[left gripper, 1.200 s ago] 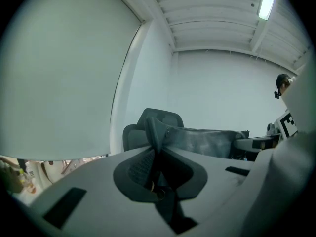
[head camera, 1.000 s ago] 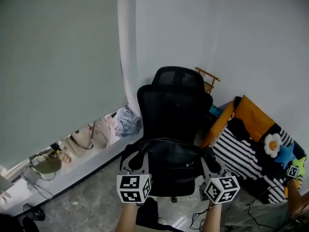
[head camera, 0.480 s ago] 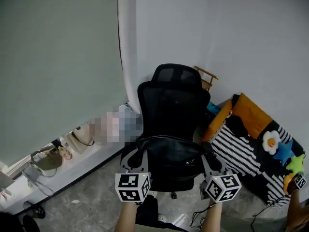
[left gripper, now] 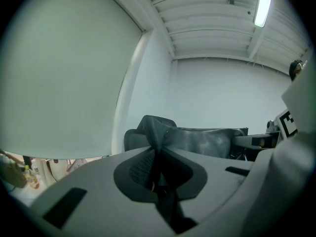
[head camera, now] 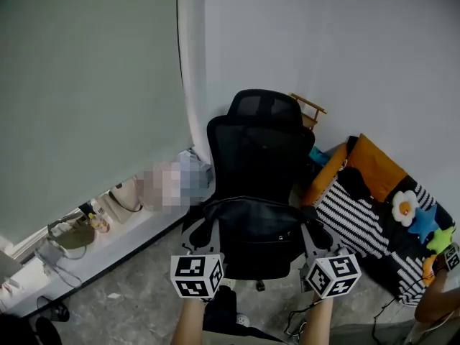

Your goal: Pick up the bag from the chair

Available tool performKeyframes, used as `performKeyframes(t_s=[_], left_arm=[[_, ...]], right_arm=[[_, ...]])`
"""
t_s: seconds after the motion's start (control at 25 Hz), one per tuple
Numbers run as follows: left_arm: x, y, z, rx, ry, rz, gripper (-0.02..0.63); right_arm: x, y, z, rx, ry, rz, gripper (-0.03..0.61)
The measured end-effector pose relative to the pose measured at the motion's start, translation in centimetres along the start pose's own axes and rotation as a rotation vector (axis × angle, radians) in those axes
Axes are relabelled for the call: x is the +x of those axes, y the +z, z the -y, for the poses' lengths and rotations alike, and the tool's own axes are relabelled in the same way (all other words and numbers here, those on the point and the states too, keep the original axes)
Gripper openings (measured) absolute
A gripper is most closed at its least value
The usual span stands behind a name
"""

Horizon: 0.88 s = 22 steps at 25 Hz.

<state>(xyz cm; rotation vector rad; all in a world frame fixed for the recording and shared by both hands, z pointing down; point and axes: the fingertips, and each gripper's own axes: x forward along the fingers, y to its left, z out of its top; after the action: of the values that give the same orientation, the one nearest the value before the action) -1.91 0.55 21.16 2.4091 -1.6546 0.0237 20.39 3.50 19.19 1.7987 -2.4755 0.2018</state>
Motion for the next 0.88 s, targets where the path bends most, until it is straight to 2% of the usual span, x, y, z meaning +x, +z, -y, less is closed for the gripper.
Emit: performKeyframes(t_s=[0.88], left_arm=[[-0.88,0.12,-0.40,0.015,0.012,0.001,0.028]], right_arm=[[-0.25,-0.50,-0.70,0.025,0.014,-0.002,0.084]])
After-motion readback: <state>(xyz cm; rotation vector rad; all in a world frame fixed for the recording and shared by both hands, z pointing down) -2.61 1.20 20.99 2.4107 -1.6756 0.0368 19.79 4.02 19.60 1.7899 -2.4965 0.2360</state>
